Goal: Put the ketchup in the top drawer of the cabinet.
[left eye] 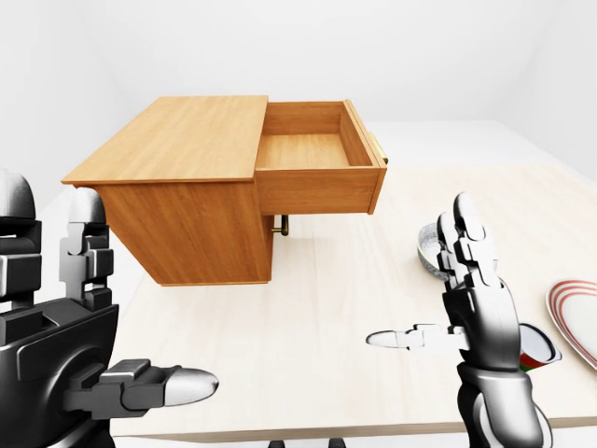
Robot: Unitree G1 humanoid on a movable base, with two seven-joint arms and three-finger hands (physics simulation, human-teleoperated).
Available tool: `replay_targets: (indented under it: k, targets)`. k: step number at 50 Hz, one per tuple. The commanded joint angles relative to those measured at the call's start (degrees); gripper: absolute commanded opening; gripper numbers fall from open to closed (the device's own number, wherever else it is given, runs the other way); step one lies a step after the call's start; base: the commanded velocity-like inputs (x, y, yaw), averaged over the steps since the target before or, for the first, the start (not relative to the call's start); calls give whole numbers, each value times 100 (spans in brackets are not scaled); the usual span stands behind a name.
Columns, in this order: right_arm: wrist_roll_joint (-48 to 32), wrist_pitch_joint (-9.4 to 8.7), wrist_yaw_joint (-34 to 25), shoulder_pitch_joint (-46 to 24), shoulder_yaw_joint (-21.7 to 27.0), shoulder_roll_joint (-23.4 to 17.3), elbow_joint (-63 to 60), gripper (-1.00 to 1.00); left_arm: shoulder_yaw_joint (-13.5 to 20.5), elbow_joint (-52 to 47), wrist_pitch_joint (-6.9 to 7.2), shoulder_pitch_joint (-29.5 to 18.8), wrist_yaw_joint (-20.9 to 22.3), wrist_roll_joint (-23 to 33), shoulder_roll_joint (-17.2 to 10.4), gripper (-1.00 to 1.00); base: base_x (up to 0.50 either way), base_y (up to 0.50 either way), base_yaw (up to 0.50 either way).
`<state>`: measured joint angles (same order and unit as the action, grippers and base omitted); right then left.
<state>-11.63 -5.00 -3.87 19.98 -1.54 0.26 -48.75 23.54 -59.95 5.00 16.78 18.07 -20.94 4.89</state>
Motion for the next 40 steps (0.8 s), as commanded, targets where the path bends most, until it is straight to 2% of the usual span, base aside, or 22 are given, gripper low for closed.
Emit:
replay_targets:
  k: [1, 3, 14, 21, 24, 26, 27, 29, 30, 32, 35, 38, 40]
  targets:
    - [218, 0, -29, -12, 112, 46, 8, 100, -19, -5, 0, 28, -30, -48, -33, 100, 50, 20, 0]
    - [503, 0, -56, -51, 205, 115, 40, 100, -9, -1, 0, 6, -10, -31, -11, 100, 32, 4, 0]
    - [643, 0, -17, -43, 279, 101, 46, 100, -28, -5, 0, 27, -2, -25, -3, 100, 0, 0, 0]
    - [814, 0, -210, 344, 442, 123, -275, 100, -12, -5, 0, 5, -54, -97, -69, 100, 0, 0, 0]
    - [916, 0, -650, 371, 1110, 160, -968, 100, 46, -5, 0, -15, -114, -200, -123, 100, 0, 0, 0]
    - [982, 0, -1098, 379, 1657, 18, -1113, 100, 81, -5, 0, 42, -156, -302, -173, 100, 0, 0, 0]
    - [1350, 0, -1248, 393, 2145, -123, -1121, 100, 97, -5, 0, 19, -167, -304, -177, 100, 0, 0, 0]
    - [1745, 0, -1253, 514, 2648, -451, -1123, 100, 111, 10, 0, -39, -123, -233, -129, 100, 0, 0, 0]
    - [2186, 0, -1273, 649, 3117, -704, -1123, 100, 117, 14, 0, -73, -114, -205, -115, 100, 0, 0, 0]
    - [2842, 0, -1151, 779, 3686, -1095, -1123, 100, 108, 27, 0, -99, -92, -149, -83, 100, 0, 0, 0]
    - [3418, 0, -987, 823, 4261, -1525, -1124, 100, 79, -4, 0, -46, -87, -134, -71, 100, 0, 0, 0]
    - [4154, 0, -929, 747, 5063, -2072, -1124, 100, 94, -5, 0, -9, -96, -178, -92, 100, 0, 0, 0]
    - [4307, 0, -900, 705, 5280, -2254, -1124, 100, 123, -5, 0, -35, -92, -189, -91, 100, 0, 0, 0]
